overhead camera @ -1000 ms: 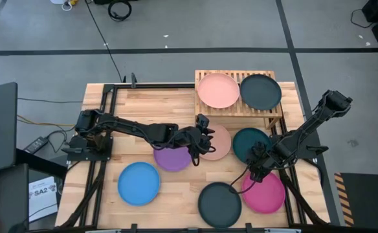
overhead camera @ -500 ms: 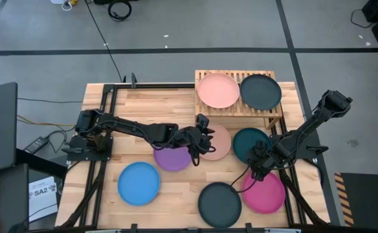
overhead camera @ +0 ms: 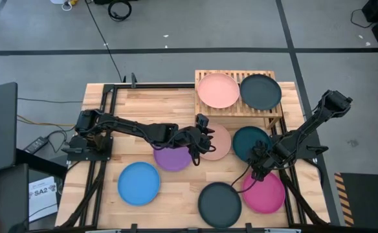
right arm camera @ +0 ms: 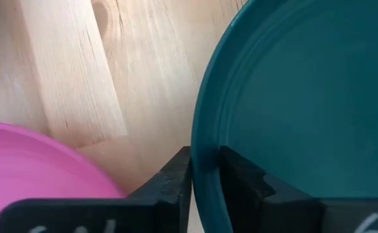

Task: Place and stack plates onto a shelf
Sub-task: Stack the dark blue plate on top of the black plate on the shelf

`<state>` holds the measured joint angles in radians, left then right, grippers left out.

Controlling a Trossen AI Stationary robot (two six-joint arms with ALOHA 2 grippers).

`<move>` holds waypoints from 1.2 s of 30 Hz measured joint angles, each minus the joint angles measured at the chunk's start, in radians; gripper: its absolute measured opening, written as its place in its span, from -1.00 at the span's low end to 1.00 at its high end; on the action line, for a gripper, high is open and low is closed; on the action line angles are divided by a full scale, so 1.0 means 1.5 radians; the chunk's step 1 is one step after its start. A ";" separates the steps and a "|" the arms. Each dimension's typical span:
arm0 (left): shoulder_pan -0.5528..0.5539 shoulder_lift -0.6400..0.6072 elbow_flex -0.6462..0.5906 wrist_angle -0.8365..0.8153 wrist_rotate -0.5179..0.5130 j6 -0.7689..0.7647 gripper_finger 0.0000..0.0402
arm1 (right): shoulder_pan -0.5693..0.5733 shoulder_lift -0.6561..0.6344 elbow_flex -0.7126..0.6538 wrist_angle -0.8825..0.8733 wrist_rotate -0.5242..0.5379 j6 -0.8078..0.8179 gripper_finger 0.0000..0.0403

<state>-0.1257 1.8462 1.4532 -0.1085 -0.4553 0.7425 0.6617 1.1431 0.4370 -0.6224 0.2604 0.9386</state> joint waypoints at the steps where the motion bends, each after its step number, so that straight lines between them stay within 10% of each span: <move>1: 0.000 0.000 0.000 0.000 0.000 0.000 -0.35 | 0.000 0.000 0.000 0.000 0.000 0.000 -0.64; 25: -0.012 -0.030 0.001 -0.012 0.000 -0.002 -0.35 | 0.000 0.000 0.033 -0.009 -0.028 -0.026 -0.81; 36: -0.039 -0.133 0.001 -0.225 -0.014 -0.122 -0.35 | 0.000 0.000 0.102 -0.022 -0.089 -0.033 -0.88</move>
<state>-0.1846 1.6471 1.4544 -0.4453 -0.4767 0.5597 0.6613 1.1435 0.5894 -0.6559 0.1261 0.8890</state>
